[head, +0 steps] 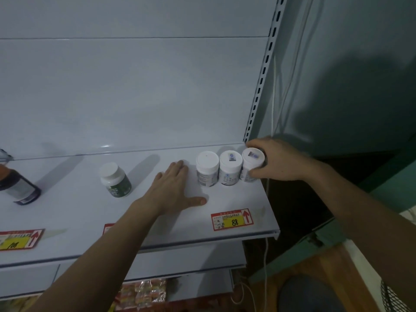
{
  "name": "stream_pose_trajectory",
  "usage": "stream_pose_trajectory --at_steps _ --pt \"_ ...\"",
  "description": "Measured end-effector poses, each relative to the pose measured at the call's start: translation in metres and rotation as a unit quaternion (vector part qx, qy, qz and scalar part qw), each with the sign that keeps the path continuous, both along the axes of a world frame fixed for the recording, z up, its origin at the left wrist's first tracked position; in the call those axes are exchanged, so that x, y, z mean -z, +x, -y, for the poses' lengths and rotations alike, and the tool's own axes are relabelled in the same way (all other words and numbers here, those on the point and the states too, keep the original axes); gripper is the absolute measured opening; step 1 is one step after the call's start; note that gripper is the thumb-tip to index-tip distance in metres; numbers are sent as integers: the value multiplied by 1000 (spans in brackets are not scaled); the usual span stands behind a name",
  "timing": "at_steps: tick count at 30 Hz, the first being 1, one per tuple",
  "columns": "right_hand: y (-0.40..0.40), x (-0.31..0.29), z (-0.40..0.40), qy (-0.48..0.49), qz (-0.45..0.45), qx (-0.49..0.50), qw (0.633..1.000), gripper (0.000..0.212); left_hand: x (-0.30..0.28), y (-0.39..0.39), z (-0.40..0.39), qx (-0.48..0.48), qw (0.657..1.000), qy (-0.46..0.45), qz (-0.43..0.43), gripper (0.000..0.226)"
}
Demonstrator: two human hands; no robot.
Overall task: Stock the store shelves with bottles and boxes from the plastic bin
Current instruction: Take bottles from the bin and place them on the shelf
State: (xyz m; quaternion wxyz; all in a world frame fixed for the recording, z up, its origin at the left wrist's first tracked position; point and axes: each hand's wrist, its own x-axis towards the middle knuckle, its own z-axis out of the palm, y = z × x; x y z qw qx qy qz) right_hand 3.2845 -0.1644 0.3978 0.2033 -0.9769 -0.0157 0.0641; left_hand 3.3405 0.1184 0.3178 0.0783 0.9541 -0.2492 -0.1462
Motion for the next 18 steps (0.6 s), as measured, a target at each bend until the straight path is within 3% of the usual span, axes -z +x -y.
stream_pose_trajectory --at_steps 3,7,10,18 --pt "-3 -9 -9 -1 45 18 999 77 -18 -5 -3 -8 1000 -28 -7 107" --pt "3 -16 -54 65 137 -23 988 66 -67 -17 -35 -5 991 -91 96 93" --pt "15 -7 -108 97 173 -59 978 58 -98 -30 -85 -56 977 -129 161 80" --pt "29 7 -299 90 128 -193 969 65 -102 -81 -289 -219 955 -70 190 82"
